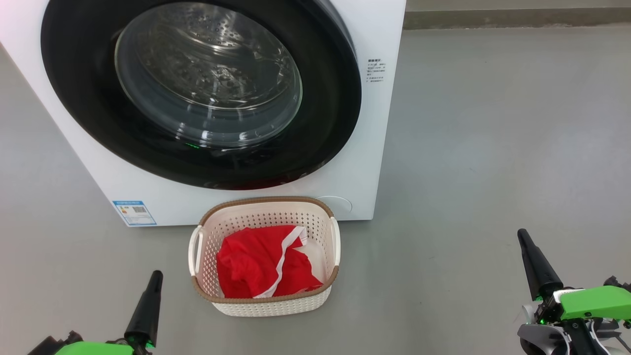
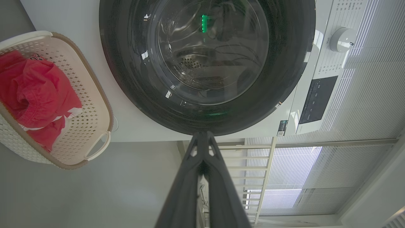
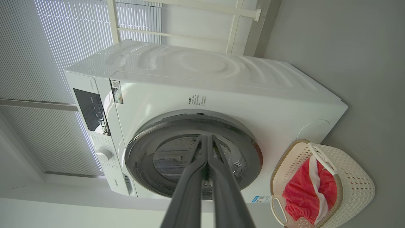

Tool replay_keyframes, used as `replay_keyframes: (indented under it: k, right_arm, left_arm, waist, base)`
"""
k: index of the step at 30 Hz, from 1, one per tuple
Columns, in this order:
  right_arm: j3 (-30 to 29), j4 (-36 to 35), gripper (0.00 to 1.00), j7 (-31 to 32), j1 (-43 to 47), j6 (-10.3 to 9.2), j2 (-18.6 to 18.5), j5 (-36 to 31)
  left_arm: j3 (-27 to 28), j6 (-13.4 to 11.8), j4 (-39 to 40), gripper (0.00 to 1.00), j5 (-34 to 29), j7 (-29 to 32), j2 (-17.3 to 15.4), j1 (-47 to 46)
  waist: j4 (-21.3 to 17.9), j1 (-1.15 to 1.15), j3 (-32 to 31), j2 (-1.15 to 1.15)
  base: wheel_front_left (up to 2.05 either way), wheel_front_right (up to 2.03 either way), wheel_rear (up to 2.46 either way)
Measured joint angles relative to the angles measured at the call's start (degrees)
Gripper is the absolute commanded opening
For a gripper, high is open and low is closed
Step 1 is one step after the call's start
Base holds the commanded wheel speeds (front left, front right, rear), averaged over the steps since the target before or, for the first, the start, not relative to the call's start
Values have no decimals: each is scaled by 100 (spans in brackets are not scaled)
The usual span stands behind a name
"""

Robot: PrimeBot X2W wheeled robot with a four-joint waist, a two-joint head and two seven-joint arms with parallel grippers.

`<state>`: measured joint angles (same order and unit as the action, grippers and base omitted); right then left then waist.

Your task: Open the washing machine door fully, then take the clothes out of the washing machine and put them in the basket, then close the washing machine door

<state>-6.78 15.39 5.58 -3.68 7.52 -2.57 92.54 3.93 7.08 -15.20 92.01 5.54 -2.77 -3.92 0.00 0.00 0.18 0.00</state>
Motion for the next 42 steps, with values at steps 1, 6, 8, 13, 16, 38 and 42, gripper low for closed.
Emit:
replay_keyframes:
  k: [1, 6, 8, 13, 16, 38, 42]
  right_arm:
    - [-1, 0, 0, 0, -1, 0, 0, 0]
    - [-4, 0, 0, 0, -1, 0, 1, -1]
    - [-7, 0, 0, 0, -1, 0, 1, -1]
    - [-10, 1, 0, 7, -1, 0, 1, -1]
    - [-12, 1, 0, 7, -1, 0, 2, -2]
    - [-25, 1, 0, 48, -1, 0, 5, -3]
    - [-27, 2, 0, 48, -1, 0, 5, -3]
  left_arm:
    - [0, 0, 0, 0, 0, 0, 0, 0]
    - [4, 0, 0, 0, 0, 0, 1, 0]
    - [7, 0, 0, 0, 0, 0, 1, 0]
    - [11, 0, -1, 0, 0, 1, 1, 0]
    - [16, 0, -1, 0, 0, 19, 2, 0]
    - [25, 0, -1, 0, 0, 49, 5, 0]
    - [26, 0, -1, 0, 0, 49, 8, 0]
  waist:
    - [0, 0, 0, 0]
    - [0, 0, 0, 0]
    - [0, 0, 0, 0]
    - [0, 0, 0, 0]
    - [0, 0, 0, 0]
    - [0, 0, 0, 0]
    - [0, 0, 0, 0]
  base:
    - [0, 0, 0]
    - [0, 0, 0]
    - [0, 0, 0]
    - [0, 0, 0]
    - [0, 0, 0]
    - [0, 0, 0]
    - [0, 0, 0]
